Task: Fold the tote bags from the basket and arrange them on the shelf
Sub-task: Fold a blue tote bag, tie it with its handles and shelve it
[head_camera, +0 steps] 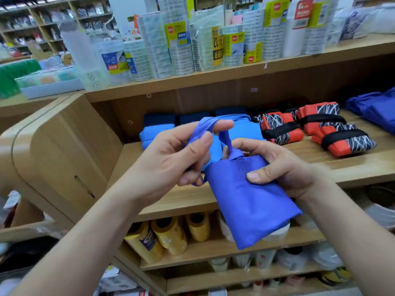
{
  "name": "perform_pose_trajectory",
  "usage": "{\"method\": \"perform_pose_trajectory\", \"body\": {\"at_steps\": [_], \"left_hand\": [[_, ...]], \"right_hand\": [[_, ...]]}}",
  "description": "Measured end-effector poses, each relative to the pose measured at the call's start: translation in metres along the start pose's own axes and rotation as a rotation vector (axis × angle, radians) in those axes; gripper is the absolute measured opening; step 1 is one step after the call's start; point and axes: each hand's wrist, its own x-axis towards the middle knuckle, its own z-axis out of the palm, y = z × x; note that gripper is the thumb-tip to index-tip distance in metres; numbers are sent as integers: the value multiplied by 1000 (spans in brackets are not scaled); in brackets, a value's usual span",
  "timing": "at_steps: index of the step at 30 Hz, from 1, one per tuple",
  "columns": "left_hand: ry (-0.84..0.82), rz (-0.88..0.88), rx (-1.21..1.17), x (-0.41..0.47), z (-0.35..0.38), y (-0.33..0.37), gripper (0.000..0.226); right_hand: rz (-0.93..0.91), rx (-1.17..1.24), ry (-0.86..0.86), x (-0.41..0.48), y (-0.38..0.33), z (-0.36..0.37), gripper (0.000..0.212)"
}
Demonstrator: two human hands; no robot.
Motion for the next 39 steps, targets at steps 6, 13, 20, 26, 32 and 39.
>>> {"method": "perform_pose_trajectory", "body": {"at_steps": [6, 13, 20, 26, 32, 39], "left_hand": [[-160, -68, 84, -1, 1, -2, 56], [67, -28, 19, -12, 21, -23, 54], [145, 75, 93, -17, 28, -31, 57], [133, 108, 317, -16, 21, -32, 41], [340, 150, 324, -10, 35, -47, 29], [692, 232, 221, -3, 56, -56, 22]], "right_hand": [[-77, 94, 175, -1, 10, 5, 58], [-244, 143, 506, 1, 10, 10, 44], [-256, 147, 609, 6, 11, 13, 55], [-144, 179, 634, 8, 30, 21, 59], [-408, 150, 891, 19, 27, 28, 42], [-567, 250, 1096, 29, 27, 38, 33]]}}
